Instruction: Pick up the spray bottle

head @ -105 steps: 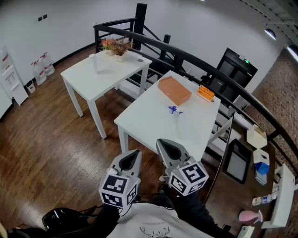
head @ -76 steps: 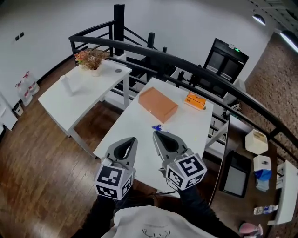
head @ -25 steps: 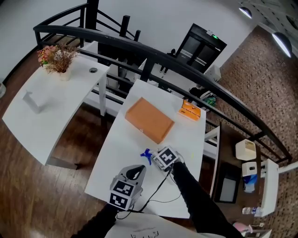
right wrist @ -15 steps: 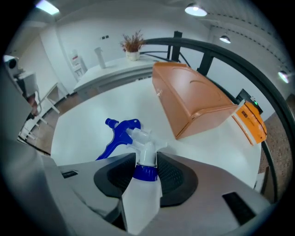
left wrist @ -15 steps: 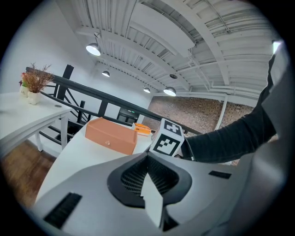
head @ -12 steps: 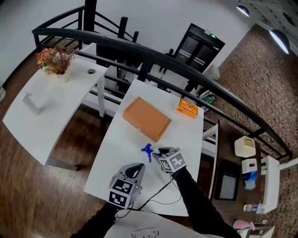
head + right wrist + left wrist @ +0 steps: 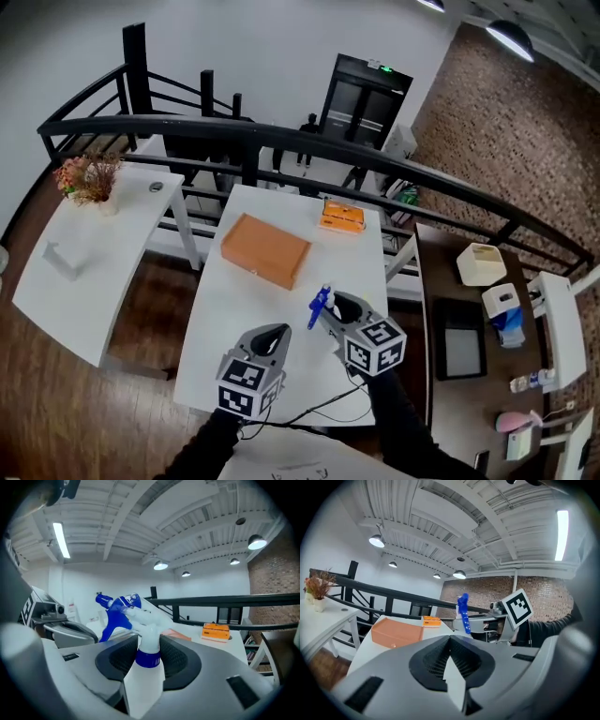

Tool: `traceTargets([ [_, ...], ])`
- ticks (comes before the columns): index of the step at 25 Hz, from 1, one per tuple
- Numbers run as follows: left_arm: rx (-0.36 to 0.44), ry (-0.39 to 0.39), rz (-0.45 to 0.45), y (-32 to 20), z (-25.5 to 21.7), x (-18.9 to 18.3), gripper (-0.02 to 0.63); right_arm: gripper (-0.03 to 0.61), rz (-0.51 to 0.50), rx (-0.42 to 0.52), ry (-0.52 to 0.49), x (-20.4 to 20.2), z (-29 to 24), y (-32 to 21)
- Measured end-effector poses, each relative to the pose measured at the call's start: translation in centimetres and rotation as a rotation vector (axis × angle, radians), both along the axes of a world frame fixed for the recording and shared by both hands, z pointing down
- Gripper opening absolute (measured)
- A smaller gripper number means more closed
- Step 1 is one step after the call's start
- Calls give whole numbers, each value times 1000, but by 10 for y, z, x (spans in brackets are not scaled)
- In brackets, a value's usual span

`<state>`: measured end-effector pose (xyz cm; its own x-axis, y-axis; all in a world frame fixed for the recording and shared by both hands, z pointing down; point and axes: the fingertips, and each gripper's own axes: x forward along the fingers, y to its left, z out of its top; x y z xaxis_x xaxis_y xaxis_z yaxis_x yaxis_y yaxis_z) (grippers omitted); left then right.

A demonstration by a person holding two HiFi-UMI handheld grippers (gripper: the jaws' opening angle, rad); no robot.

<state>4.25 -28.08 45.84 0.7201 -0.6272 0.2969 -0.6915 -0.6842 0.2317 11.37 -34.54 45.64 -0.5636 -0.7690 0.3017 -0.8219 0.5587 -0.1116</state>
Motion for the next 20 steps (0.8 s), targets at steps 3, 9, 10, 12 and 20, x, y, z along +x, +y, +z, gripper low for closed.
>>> traceTargets([
  [3, 55, -13, 37, 10, -24, 19, 2, 124, 83, 85, -103, 30, -34, 19],
  [9, 156, -27, 104, 25, -68, 49, 3, 124, 196, 229, -202, 68, -83, 42],
  [10, 167, -29, 113, 27, -73, 53, 3, 124, 205, 235, -198, 72, -87, 45],
  [12, 183, -34, 129, 32, -79, 60, 3, 124, 221, 237, -186, 80, -89, 50],
  [20, 214, -16, 166, 41, -92, 74, 3, 124, 285, 287, -146, 103, -109, 71],
])
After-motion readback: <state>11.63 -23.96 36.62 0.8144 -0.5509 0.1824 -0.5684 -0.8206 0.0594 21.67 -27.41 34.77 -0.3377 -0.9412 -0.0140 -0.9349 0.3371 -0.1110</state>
